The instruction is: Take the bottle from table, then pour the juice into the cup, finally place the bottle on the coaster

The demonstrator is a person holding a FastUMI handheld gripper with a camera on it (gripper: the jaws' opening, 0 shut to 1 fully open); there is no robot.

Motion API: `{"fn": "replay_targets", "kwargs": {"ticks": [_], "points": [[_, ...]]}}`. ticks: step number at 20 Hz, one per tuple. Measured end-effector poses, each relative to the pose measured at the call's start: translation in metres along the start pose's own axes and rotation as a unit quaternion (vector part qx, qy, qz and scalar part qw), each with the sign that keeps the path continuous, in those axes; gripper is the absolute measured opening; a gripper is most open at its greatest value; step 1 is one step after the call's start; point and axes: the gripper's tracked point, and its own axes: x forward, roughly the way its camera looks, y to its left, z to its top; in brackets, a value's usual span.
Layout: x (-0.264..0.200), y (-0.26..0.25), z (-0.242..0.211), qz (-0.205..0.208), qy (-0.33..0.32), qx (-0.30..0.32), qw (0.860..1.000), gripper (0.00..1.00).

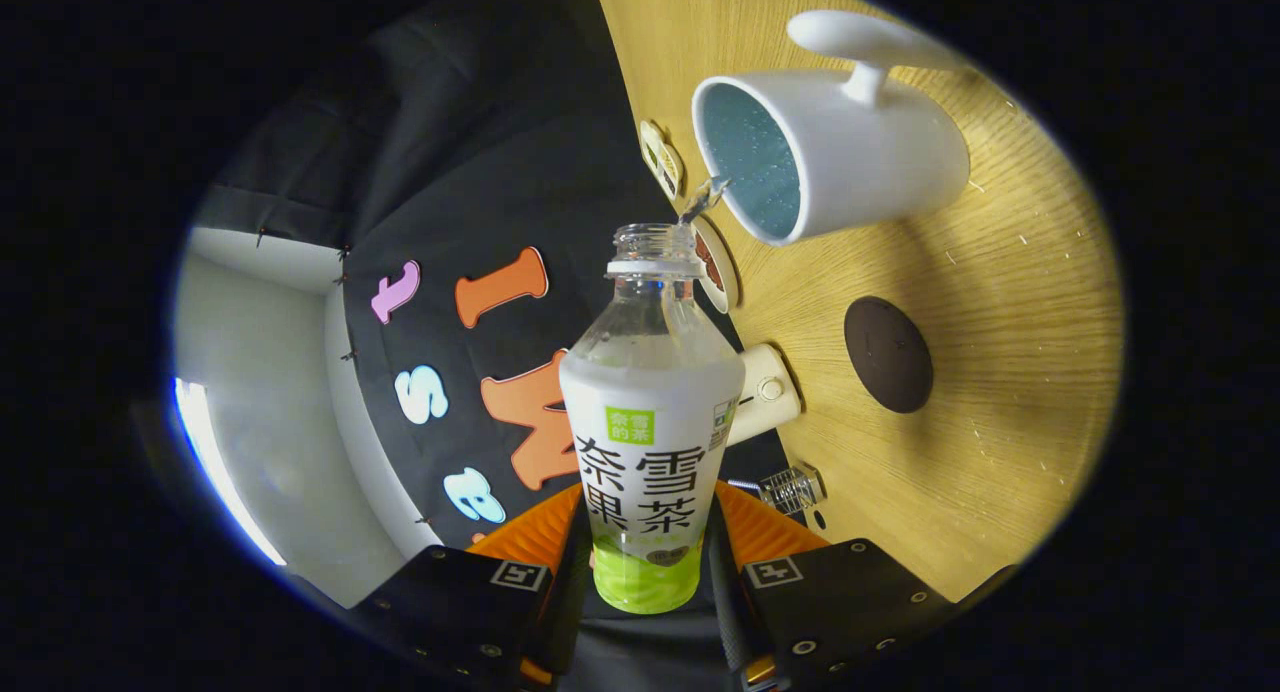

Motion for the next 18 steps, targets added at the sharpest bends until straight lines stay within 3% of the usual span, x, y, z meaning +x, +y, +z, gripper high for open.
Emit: {"fn": "replay_targets", "kwargs": {"ticks": [18], "points": [[-0.002, 0.002, 0.007, 0.025, -0.022, 0.107, 0.994, 0.57]]}}
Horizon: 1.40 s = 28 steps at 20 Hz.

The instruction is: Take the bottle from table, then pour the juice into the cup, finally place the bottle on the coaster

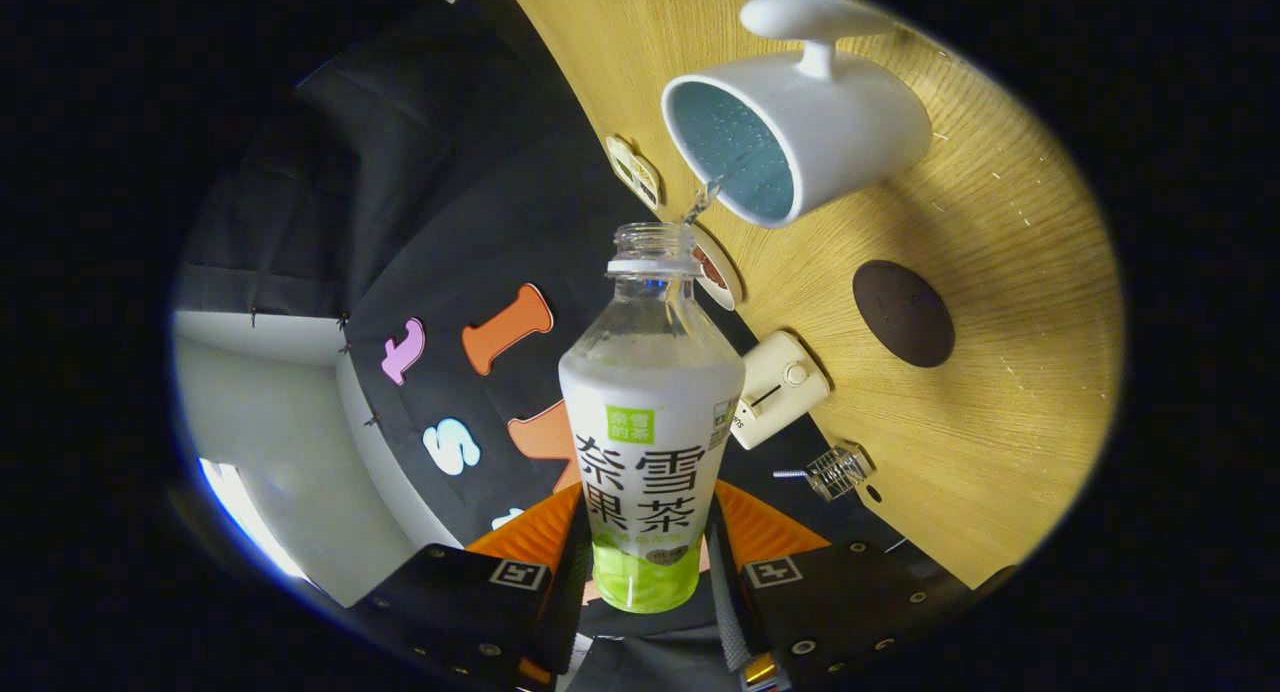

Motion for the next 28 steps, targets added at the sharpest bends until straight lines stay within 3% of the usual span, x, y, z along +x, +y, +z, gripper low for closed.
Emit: {"fn": "replay_targets", "kwargs": {"ticks": [10, 16, 18, 20, 22, 26, 28], "points": [[0.005, 0.007, -0.005, 0.039, -0.010, 0.048, 0.998, 0.57], [0.006, -0.039, 0.009, -0.005, -0.009, -0.055, 0.998, 0.57], [0.006, -0.051, 0.009, -0.019, 0.000, -0.116, 0.993, 0.57], [0.008, -0.062, 0.007, -0.044, 0.010, -0.208, 0.977, 0.57], [0.010, -0.065, 0.001, -0.051, 0.044, -0.304, 0.950, 0.57], [0.006, -0.058, 0.000, -0.033, 0.077, -0.472, 0.878, 0.57], [0.010, -0.054, -0.007, -0.024, 0.090, -0.543, 0.835, 0.57]]}}
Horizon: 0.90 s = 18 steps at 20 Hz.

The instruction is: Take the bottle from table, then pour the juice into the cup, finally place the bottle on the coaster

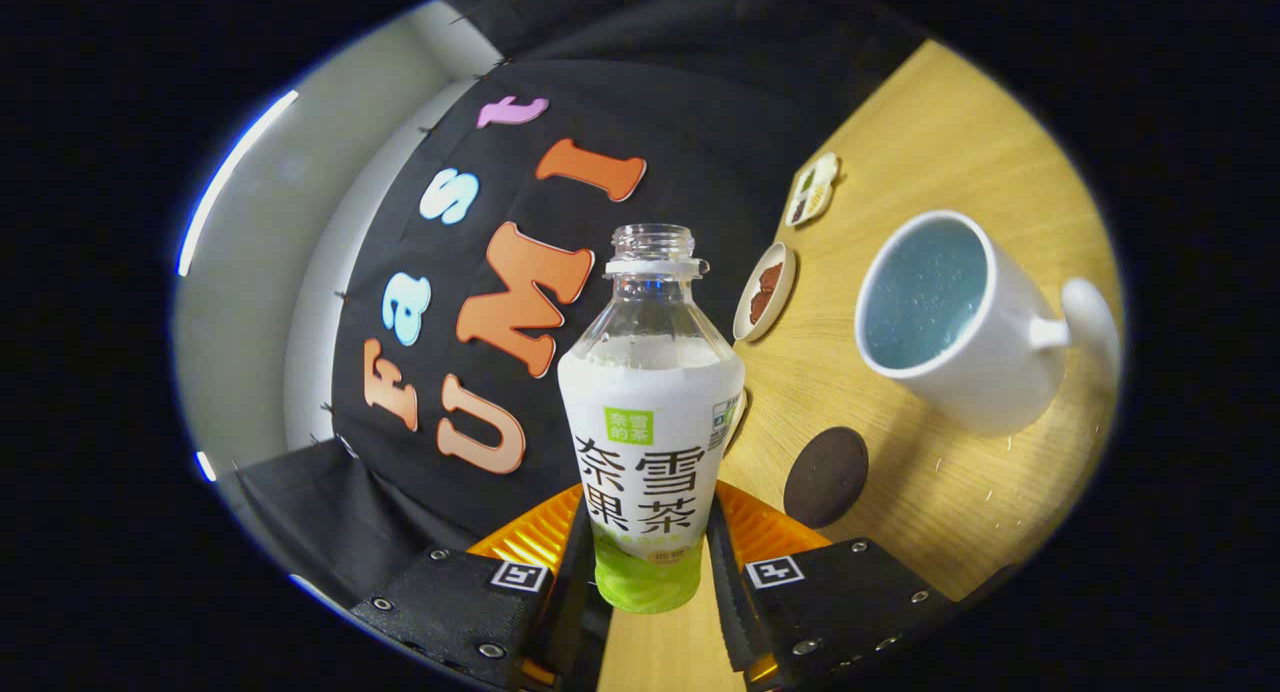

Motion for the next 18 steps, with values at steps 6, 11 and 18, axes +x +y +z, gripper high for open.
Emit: {"fn": "replay_targets", "kwargs": {"ticks": [6, 11, 18], "points": [[0.018, 0.042, 0.018, 0.028, -0.004, -0.236, 0.971, 0.57], [0.036, 0.049, 0.037, -0.014, -0.008, -0.409, 0.912, 0.57], [0.056, 0.017, 0.040, -0.081, 0.011, -0.546, 0.834, 0.58]]}}
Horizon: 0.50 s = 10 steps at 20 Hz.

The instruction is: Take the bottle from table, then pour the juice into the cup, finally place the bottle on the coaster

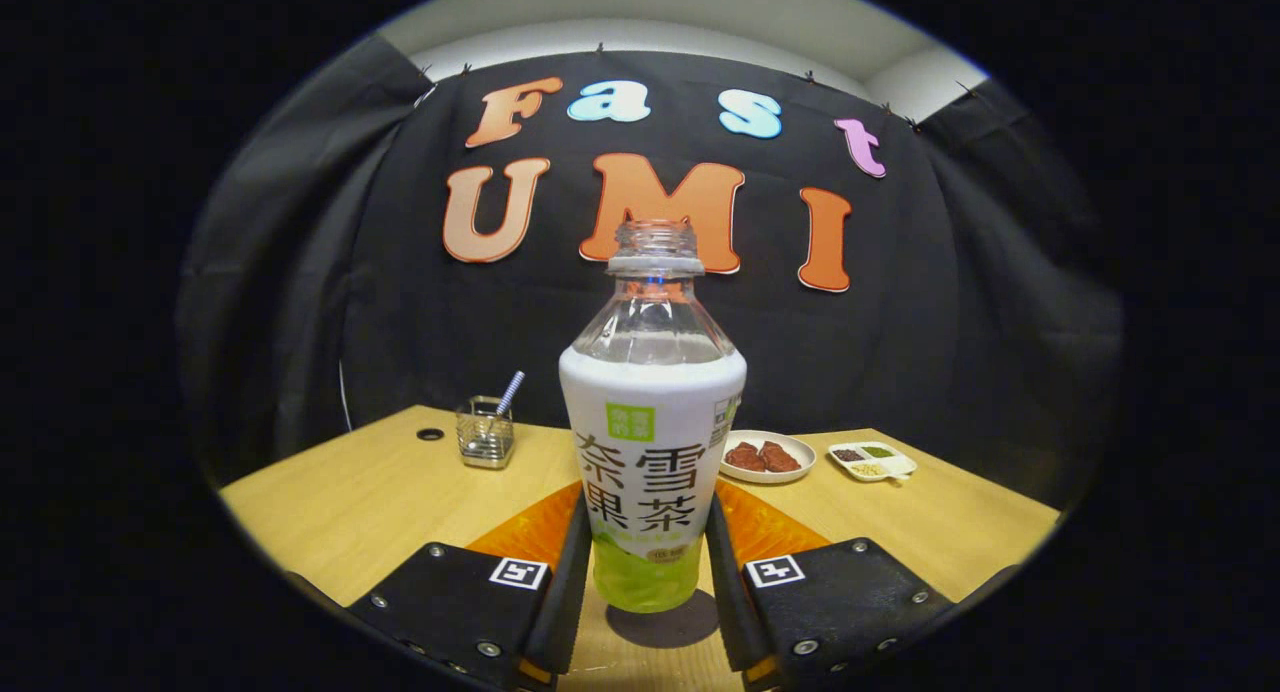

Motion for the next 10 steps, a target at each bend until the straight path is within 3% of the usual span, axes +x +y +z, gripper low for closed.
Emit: {"fn": "replay_targets", "kwargs": {"ticks": [10], "points": [[0.019, -0.012, -0.057, -0.016, 0.065, 0.004, 0.998, 0.58]]}}
